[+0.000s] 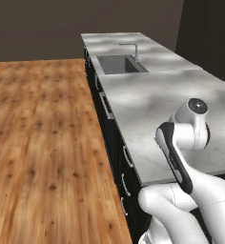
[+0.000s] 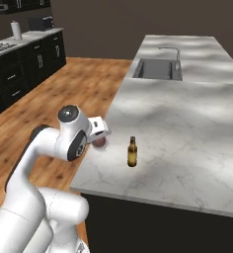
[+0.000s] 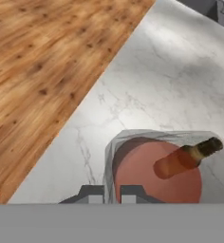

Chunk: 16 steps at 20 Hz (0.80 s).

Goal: Place the microwavable item in the microwave. Then, close the microwave door and press the start button.

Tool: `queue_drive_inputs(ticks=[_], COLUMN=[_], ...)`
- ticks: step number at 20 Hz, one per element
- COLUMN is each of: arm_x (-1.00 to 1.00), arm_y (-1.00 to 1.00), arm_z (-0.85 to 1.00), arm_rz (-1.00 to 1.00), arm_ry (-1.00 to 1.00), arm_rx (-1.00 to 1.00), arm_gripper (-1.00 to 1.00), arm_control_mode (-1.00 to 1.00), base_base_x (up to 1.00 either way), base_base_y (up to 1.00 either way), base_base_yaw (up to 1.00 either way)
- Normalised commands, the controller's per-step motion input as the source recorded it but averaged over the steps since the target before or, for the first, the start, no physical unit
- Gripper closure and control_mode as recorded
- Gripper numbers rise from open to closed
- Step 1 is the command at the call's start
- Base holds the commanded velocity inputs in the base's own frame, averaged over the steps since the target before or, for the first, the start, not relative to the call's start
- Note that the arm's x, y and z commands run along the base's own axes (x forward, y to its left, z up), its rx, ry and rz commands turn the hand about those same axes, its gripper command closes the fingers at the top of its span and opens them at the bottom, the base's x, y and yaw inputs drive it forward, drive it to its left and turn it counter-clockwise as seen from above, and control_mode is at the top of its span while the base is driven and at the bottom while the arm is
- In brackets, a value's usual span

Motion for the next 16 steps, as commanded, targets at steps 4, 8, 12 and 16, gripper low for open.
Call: queue_drive_inputs(ticks=[4, 8, 12, 16], arm_x=[-0.26, -0.28, -0.11, 0.0], arm_y=[0.45, 0.61, 0.63, 0.1], arm_z=[0.69, 0.41, -0.06, -0.4], arm_rz=[0.07, 0.03, 0.01, 0.0], arm_ry=[0.04, 0.09, 0.13, 0.0], arm_rx=[0.0, 0.0, 0.0, -0.13], arm_gripper=[1.0, 1.0, 1.0, 1.0], arm_control_mode=[-1.0, -1.0, -1.0, -1.0], base_base_x=[0.0, 0.0, 0.0, 0.0], base_base_y=[0.0, 0.0, 0.0, 0.0], base_base_yaw=[0.0, 0.0, 0.0, 0.0])
